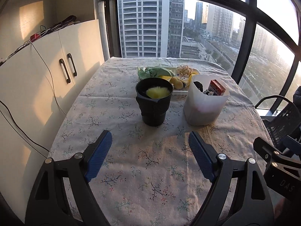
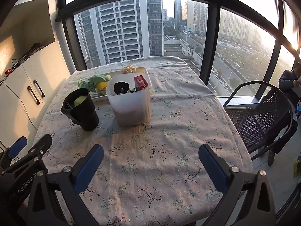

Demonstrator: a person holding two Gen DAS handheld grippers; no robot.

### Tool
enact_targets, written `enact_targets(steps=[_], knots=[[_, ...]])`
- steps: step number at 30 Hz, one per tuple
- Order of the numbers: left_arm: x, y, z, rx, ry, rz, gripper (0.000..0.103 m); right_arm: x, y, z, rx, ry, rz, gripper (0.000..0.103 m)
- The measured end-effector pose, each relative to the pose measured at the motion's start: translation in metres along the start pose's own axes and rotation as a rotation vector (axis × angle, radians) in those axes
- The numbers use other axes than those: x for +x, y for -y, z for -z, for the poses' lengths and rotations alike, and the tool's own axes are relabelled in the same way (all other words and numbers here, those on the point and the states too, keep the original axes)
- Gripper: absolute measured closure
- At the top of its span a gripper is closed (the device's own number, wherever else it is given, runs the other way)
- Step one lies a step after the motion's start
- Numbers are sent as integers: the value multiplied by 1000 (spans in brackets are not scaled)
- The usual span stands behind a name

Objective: Organize soft objects

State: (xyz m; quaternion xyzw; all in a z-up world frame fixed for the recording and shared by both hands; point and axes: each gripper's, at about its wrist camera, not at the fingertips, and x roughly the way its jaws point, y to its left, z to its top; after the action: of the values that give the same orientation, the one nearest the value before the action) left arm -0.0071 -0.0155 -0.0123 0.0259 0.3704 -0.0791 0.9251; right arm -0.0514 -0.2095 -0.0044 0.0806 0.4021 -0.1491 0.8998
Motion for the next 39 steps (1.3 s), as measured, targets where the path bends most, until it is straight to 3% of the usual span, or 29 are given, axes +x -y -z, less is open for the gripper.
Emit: enact_targets(steps=[2, 5, 14, 39], knots=[[-9, 0, -7, -3, 10, -21, 6, -6, 0, -6, 0, 9, 37, 0], [-18, 3, -17, 2, 14, -68, 5, -11, -1, -14, -1, 4, 40, 0], [-1, 4, -23, 36, -101, -114, 5, -15, -24, -22, -82, -1, 49, 0], [2, -7, -25, 28, -106, -135, 5, -13, -34, -25, -87, -13, 11, 0]])
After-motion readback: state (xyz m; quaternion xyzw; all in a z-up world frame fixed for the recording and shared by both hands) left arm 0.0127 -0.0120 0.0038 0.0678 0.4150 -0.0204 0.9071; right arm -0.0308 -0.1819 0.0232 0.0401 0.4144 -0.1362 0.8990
